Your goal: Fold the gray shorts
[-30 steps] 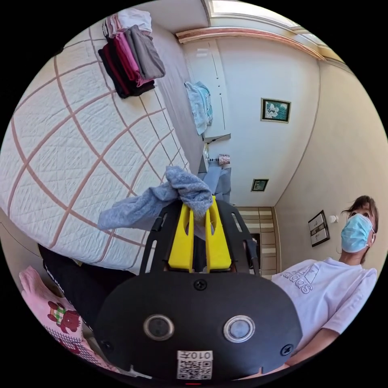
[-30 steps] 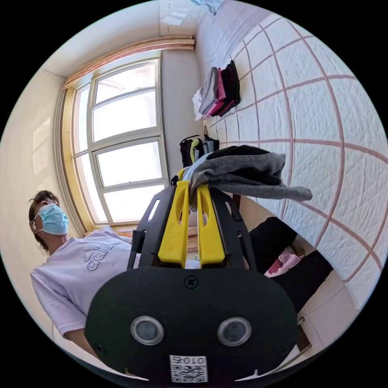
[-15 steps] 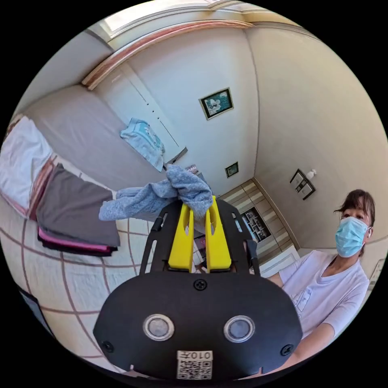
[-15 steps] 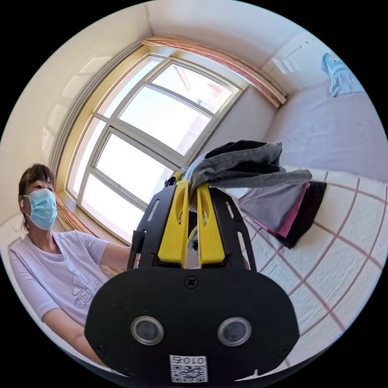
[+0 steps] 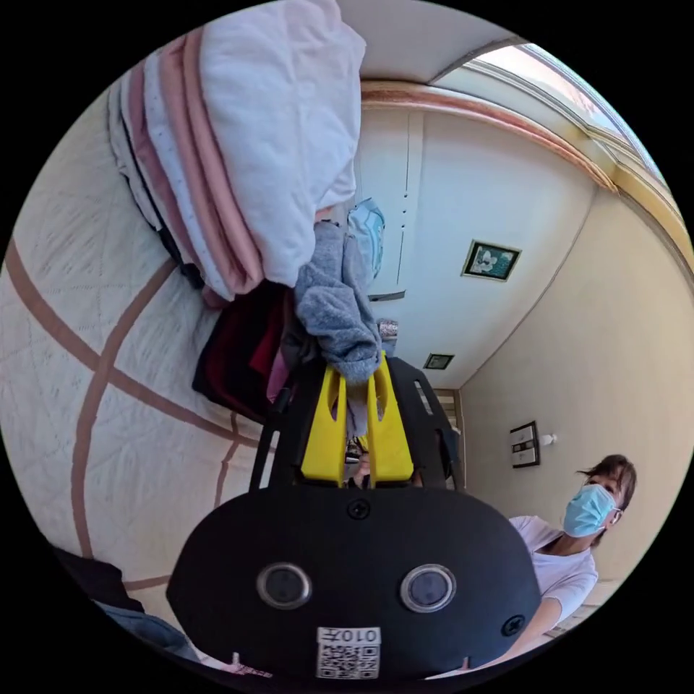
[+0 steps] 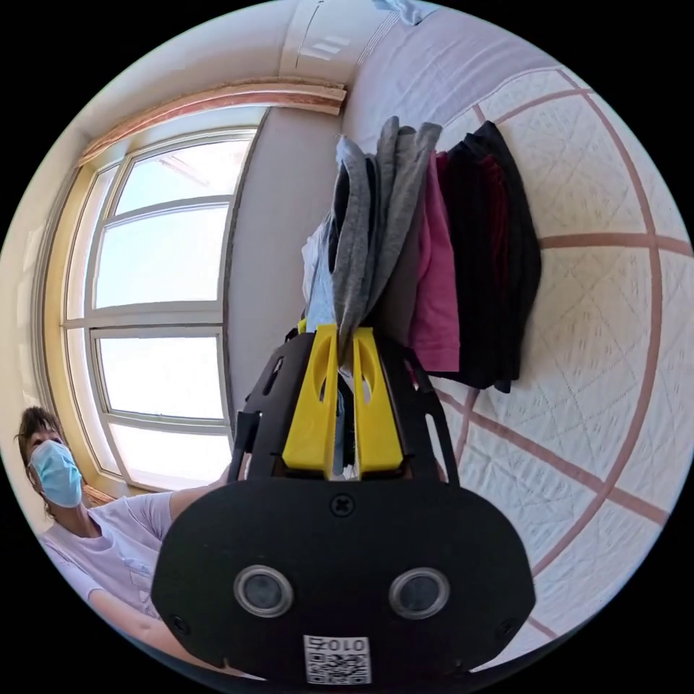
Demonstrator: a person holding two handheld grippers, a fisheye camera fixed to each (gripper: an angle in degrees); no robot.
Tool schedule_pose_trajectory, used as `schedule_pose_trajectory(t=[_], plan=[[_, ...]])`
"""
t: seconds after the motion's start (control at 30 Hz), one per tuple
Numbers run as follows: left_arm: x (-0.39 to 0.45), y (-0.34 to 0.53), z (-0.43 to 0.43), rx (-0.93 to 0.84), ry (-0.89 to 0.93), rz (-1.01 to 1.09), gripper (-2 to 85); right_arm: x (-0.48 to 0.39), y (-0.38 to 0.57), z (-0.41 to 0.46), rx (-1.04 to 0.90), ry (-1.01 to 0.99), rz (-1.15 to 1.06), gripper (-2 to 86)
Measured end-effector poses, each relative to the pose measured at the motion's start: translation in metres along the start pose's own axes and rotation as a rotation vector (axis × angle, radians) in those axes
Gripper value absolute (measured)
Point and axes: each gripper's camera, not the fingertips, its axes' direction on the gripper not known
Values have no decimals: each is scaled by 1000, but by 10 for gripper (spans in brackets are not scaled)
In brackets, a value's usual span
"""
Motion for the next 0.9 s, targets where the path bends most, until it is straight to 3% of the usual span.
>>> schedule_pose_trajectory(t=[0.17,0.3,0.47,0.53,0.63,0.73,0.9], plan=[[39,0,4,-50,-110,34,58,-25,2,3,-40,98,-19,47],[104,44,-12,62,-362,137,47,-53,30,-12,-10,186,-80,40],[240,186,6,139,-845,525,19,-142,163,-58,78,678,-303,26],[299,268,33,57,-980,713,6,-173,218,-67,26,805,-364,23],[358,348,59,-111,-1033,804,1,-217,300,-88,-34,914,-416,19],[430,411,73,-184,-993,962,-1,-259,358,-129,37,953,-404,17],[549,479,90,-145,-1044,1257,-2,-312,410,-192,148,1095,-459,23]])
